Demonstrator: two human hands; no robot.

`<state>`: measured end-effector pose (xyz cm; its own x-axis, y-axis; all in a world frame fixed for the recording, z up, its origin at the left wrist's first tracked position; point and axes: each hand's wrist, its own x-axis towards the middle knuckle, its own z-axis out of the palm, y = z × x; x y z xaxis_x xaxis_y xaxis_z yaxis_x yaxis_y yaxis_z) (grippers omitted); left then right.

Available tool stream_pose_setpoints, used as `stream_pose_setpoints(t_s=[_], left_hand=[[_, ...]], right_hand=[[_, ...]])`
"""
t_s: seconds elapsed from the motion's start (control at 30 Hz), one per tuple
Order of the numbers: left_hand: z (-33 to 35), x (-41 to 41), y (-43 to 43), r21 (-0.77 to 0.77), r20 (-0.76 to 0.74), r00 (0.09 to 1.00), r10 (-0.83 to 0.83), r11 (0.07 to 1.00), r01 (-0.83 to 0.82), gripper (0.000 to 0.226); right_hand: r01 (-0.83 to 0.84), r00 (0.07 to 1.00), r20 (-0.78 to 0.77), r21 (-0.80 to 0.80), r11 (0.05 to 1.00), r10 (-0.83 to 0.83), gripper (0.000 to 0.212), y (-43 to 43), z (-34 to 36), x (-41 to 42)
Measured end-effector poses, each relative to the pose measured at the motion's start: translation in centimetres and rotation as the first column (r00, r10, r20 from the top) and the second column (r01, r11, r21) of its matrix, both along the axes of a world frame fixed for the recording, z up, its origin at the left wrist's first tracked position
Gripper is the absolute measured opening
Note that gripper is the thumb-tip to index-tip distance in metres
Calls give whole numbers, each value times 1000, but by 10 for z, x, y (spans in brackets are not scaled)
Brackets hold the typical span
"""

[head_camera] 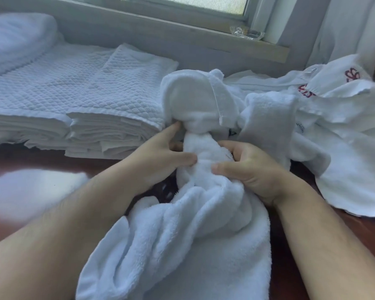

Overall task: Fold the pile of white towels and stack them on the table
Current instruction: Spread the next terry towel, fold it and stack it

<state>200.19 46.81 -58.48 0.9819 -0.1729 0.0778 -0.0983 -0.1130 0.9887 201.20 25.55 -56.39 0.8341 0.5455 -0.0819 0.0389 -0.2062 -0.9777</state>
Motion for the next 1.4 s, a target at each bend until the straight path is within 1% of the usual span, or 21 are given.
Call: stream_pose_setpoints(t_s=[0.07, 0.13, 0.17, 0.23, 0.27, 0.3, 0.33, 0.4, 0.47, 0.53, 0.63, 0.7, 0.8, 0.87, 0.93, 1.0, 1.03, 1.2, 1.27, 1.33, 1.4], left_hand=[[2, 2, 2, -95, 21, 999, 41, 995, -38, 48], [2, 2, 2, -193, 8, 998, 57, 980, -55, 39], [2, 3, 2, -239, -11, 999, 41, 970, -42, 36], [4, 0, 0, -273, -23, 999, 23, 962, -28, 39], [4, -1, 0, -254, 8, 1000, 3, 967, 0, 40], [5, -1, -1, -184, 52, 999, -3, 983, 13, 40], [4, -1, -1, -92, 93, 996, 9, 996, -1, 47], [1, 1, 0, 51, 116, 991, 71, 996, -77, 78], [-2, 3, 0, 111, 101, 989, 107, 987, -118, 89], [3, 0, -3, 168, 121, 981, 154, 970, -173, 84], [12, -4, -4, 208, 158, 960, 230, 943, -260, 61], [17, -7, -4, 198, 122, 959, 258, 940, -278, 48], [24, -12, 1, 168, 134, 965, 226, 954, -247, 12], [26, -15, 8, 170, 103, 991, 88, 980, -105, 30], [23, -17, 13, 343, 113, 994, -4, 939, -35, 39], [15, -15, 12, 524, 168, 985, -43, 850, -52, 40], [11, -14, 10, 562, 184, 982, -45, 824, -68, 40], [4, -13, -4, 641, 191, 980, -54, 763, -83, 44], [8, -15, -9, 630, 183, 981, -58, 773, -72, 53], [20, -19, -14, 599, 92, 993, -72, 801, 2, 57], [35, -25, -16, 648, -29, 994, -106, 755, 99, 58]], right_hand=[[-37, 999, -7, 43, 998, 37, 34, -1, 2, -1], [-101, 994, -41, 55, 993, 103, 39, -1, 3, -3], [-153, 985, -71, 46, 987, 156, 44, -1, 3, -4], [-251, 956, -142, 54, 967, 256, 43, 0, 3, -9], [-282, 942, -172, 67, 957, 290, 41, 1, 3, -11], [-297, 933, -188, 81, 951, 307, 39, 1, 3, -13], [-290, 935, -187, 78, 954, 300, 41, 2, 2, -13], [-184, 973, -143, -13, 983, 180, 43, 3, 2, -13], [29, 999, -29, -160, 987, -34, 38, 2, 1, -8], [198, 980, 65, -216, 956, -188, 35, 1, -1, -1], [339, 940, 79, -148, 929, -331, 31, 3, -7, 7], [421, 902, 166, -146, 895, -398, 40, 5, -13, 15], [456, 858, 342, -170, 873, -382, 43, 7, -19, 20], [449, 839, 400, -130, 884, -368, 43, 3, -22, 23], [456, 820, 426, -87, 885, -381, 47, -2, -22, 24], [458, 830, 386, -61, 887, -402, 38, -5, -23, 25], [457, 835, 373, -61, 887, -405, 35, -6, -24, 25], [492, 795, 436, -54, 869, -423, 36, -4, -28, 24], [464, 805, 455, -83, 882, -380, 47, 0, -23, 23], [422, 841, 433, -154, 893, -323, 72, 5, -15, 18], [408, 870, 390, -223, 886, -302, 82, 9, -6, 11]])
